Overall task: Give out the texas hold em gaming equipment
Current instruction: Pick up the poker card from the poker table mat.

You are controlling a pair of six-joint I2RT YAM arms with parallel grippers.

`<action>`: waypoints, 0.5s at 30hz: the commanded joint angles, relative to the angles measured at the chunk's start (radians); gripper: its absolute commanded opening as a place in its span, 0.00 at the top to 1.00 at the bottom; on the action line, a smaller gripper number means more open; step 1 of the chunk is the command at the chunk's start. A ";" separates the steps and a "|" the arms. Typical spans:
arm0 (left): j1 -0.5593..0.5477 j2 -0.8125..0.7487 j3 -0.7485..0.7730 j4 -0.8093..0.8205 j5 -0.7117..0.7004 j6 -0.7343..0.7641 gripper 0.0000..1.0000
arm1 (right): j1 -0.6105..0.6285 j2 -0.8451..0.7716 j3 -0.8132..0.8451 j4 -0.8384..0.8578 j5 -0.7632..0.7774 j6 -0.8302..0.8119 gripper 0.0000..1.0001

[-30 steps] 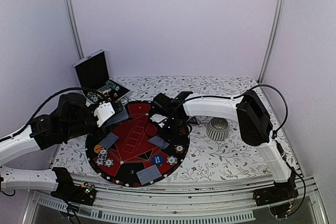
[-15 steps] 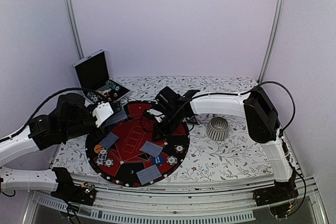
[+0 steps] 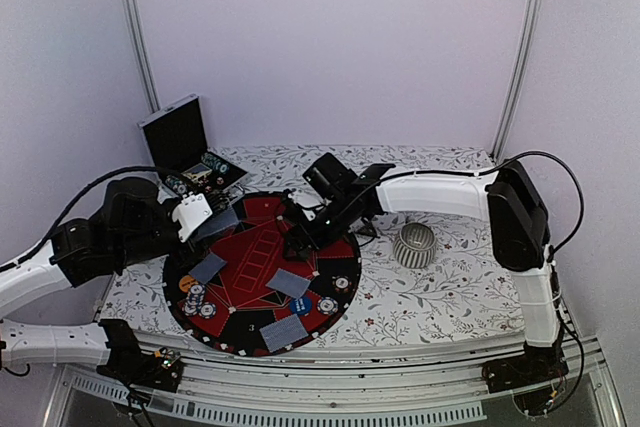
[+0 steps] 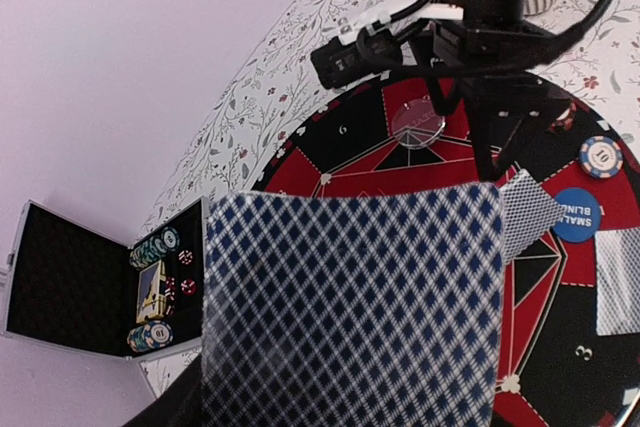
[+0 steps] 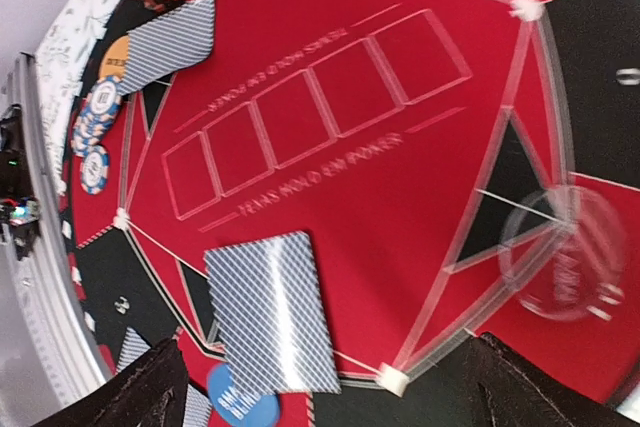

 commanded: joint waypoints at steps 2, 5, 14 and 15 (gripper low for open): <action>0.010 -0.023 0.041 -0.007 0.002 -0.023 0.44 | -0.016 -0.219 -0.106 0.105 0.174 -0.220 0.01; 0.010 -0.025 0.042 -0.023 0.005 -0.045 0.44 | -0.067 -0.336 -0.235 0.280 0.016 -0.262 0.01; 0.010 -0.055 0.050 -0.065 -0.026 -0.103 0.44 | -0.118 -0.571 -0.326 0.649 -0.009 -0.211 0.01; 0.011 -0.058 0.057 -0.070 -0.034 -0.109 0.45 | -0.117 -0.582 -0.326 0.675 0.035 -0.210 0.01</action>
